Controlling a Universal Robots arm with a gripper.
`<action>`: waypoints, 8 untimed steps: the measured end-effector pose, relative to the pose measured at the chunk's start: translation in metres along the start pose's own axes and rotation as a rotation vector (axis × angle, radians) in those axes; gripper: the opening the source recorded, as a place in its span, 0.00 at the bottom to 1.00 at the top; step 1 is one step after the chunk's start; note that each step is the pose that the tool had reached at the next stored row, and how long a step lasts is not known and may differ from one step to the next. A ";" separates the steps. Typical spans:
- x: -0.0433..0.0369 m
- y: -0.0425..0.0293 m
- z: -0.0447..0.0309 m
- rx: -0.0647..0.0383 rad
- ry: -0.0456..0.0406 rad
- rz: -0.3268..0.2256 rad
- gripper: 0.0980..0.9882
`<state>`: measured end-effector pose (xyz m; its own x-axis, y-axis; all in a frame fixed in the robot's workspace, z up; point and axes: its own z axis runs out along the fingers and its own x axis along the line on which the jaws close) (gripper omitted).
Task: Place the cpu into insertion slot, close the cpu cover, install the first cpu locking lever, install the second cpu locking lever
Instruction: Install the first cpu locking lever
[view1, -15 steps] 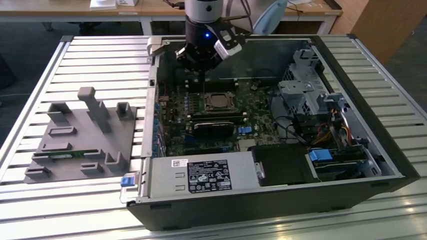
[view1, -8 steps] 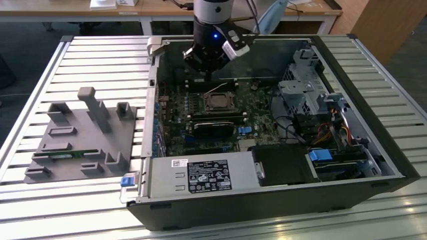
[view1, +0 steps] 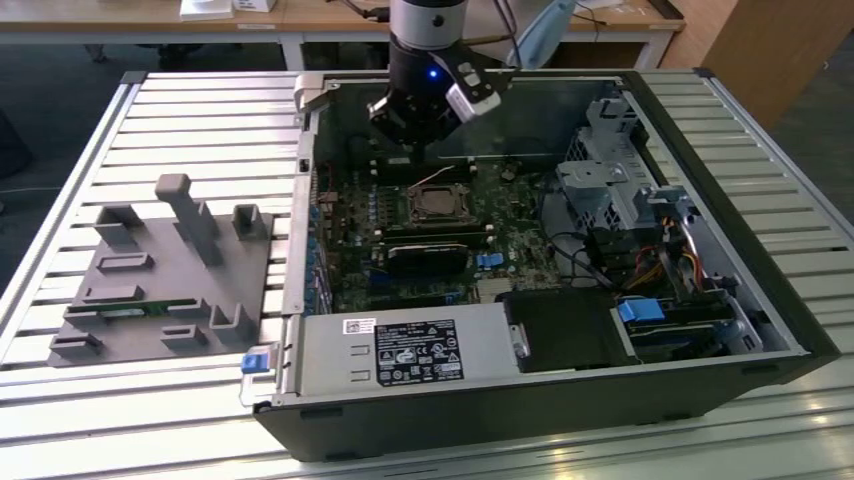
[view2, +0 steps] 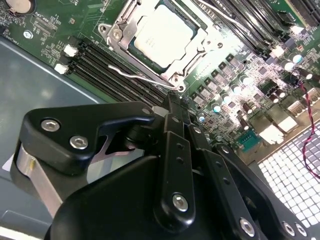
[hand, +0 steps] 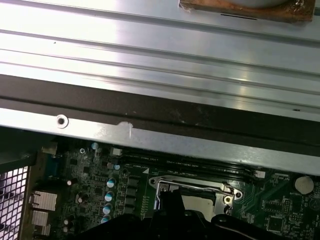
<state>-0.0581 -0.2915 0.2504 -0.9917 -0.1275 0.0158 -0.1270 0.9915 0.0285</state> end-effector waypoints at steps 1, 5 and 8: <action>0.0000 0.0000 0.0008 0.000 0.0000 0.000 0.02; 0.0000 0.0000 0.0010 0.000 0.0001 0.000 0.02; -0.0001 0.0000 0.0012 0.001 0.0002 0.000 0.02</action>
<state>-0.0580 -0.2915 0.2492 -0.9917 -0.1276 0.0160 -0.1271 0.9915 0.0272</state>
